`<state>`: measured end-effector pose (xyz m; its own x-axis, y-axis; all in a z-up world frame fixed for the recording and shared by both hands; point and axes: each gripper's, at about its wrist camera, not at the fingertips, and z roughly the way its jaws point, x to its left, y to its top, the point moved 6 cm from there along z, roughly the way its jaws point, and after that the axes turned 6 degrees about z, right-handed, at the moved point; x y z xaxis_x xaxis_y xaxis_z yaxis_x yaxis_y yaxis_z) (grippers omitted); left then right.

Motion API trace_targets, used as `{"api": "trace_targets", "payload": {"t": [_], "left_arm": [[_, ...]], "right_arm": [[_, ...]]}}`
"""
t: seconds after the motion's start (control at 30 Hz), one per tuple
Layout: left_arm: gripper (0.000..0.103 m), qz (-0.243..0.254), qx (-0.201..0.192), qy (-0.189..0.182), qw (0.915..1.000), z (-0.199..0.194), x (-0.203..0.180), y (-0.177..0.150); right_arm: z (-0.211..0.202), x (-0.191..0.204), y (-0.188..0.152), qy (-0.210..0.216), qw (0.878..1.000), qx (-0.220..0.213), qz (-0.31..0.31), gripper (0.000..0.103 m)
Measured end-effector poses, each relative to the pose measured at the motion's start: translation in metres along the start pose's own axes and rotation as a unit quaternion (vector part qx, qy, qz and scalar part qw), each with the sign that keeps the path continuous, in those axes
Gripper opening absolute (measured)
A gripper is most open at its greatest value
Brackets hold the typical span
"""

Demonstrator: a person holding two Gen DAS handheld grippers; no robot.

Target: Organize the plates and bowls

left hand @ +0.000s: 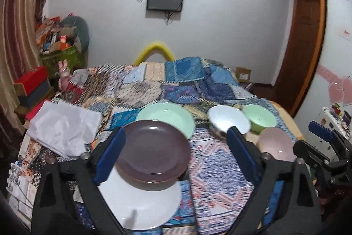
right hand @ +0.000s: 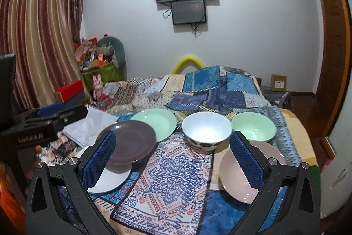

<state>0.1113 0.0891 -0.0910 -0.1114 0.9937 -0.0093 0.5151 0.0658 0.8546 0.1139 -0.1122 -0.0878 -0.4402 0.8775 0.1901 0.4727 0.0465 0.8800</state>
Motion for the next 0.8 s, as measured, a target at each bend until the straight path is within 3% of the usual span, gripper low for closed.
{"api": "trace_targets", "payload": {"t": [0.23,0.47,0.6,0.8], "left_arm": [[0.088,-0.008,0.043,0.016,0.9989,0.03,0.051,0.002],[0.08,0.034,0.12,0.064,0.9902,0.068,0.1,0.001],[0.078,0.027,0.163,0.058,0.9845,0.093,0.123,-0.011],[0.069,-0.012,0.221,0.015,0.975,0.14,0.145,-0.042]], "right_arm": [[0.042,0.015,-0.003,0.021,0.999,0.034,-0.012,0.094],[0.093,0.026,-0.014,0.045,0.995,0.085,-0.003,0.085],[0.117,0.032,-0.023,0.051,0.992,0.116,0.003,0.08],[0.149,0.036,-0.036,0.048,0.988,0.15,0.0,0.075]]}}
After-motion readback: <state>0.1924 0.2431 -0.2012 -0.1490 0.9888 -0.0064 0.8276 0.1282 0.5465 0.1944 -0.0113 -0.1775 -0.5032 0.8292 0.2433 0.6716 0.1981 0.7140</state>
